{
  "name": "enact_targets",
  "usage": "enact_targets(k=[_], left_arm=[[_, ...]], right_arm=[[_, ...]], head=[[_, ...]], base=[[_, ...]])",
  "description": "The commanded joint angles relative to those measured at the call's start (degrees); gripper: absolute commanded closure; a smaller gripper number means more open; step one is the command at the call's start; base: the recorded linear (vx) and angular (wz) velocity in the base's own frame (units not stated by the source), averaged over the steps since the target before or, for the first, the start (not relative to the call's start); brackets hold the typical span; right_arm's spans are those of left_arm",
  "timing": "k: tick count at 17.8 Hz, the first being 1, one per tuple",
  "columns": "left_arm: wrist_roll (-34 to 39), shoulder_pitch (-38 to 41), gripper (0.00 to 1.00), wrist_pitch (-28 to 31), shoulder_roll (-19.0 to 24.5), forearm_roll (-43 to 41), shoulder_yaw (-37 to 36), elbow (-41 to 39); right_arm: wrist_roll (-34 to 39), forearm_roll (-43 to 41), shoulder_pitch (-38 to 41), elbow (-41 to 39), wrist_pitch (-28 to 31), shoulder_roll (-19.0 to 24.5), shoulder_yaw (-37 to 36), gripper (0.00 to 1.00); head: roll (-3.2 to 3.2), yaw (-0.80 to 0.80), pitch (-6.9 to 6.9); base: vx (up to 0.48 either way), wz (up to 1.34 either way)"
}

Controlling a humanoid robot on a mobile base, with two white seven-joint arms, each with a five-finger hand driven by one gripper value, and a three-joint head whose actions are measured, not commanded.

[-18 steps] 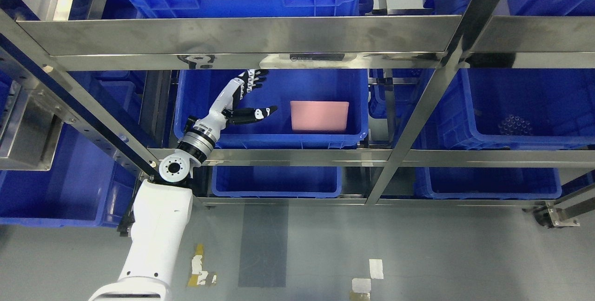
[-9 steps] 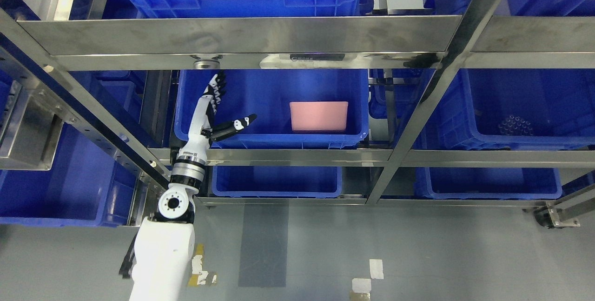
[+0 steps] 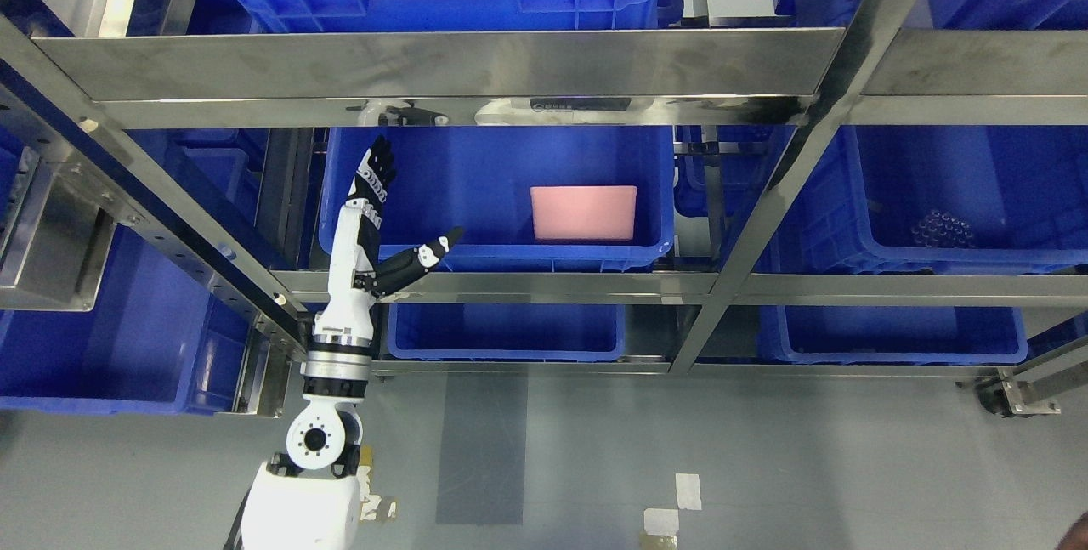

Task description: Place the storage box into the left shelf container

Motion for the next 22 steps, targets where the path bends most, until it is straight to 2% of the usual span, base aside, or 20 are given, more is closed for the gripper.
enact_targets(k=[1,7,22], left_arm=[[0.0,4.9,0.00,0.9,1.0,0.3,1.4,-17.3],[0.0,5.7,0.00,8.2,1.0,3.4,2.5,-17.3],[-0.3,6.9,0.00,8.5,1.0,3.4,1.2,-17.3]], right_arm=[[0.0,-0.1,-0.4,-1.0,0.0,-1.0,-0.2,0.00],[0.0,-0.1,-0.4,-1.0,0.0,-1.0,-0.2,0.00],[0.0,-0.1,-0.4,-1.0,0.0,-1.0,-0.2,0.00]], head=[[0.00,0.00,0.00],[0.00,0.00,0.00],[0.00,0.00,0.00]], base=[[0.000,0.00],[0.000,0.00],[0.000,0.00]])
